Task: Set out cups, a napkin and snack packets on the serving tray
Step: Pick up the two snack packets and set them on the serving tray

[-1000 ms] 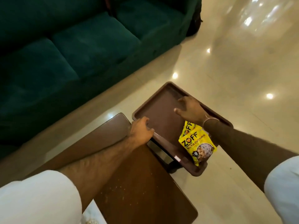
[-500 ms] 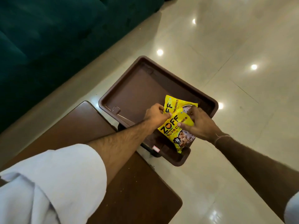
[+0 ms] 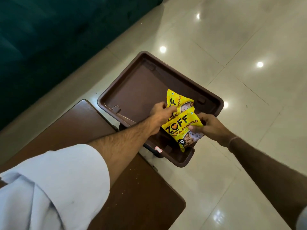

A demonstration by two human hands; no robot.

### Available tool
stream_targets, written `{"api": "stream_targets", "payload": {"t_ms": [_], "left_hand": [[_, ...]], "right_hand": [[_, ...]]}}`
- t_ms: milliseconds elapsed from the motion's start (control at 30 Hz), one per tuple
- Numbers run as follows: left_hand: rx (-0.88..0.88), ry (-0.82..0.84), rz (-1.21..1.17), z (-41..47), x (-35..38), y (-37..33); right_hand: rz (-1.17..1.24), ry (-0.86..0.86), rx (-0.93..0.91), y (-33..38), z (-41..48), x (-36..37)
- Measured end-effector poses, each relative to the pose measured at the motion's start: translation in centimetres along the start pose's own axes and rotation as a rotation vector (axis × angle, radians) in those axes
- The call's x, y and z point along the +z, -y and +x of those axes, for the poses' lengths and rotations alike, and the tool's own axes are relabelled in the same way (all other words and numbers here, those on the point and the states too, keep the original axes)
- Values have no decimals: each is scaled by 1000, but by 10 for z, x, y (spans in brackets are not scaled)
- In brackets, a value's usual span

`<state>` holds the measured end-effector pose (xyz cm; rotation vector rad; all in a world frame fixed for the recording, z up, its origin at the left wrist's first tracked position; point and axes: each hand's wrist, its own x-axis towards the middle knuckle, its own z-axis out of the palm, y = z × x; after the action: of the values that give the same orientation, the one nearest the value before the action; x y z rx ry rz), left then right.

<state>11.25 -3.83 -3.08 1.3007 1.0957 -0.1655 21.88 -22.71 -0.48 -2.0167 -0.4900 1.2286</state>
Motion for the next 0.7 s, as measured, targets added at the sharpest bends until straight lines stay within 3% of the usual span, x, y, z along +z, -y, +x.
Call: {"api": "stream_targets", "payload": {"t_ms": [100, 333, 700], "left_hand": [[-3, -14, -175, -5, -18, 0], [50, -57, -325, -30, -110, 0], [169, -167, -453, -126, -310, 40]], "right_hand": [[111, 71, 24, 18, 0, -8], [293, 110, 18, 67, 10, 4], [348, 273, -130, 195, 22, 155]]}}
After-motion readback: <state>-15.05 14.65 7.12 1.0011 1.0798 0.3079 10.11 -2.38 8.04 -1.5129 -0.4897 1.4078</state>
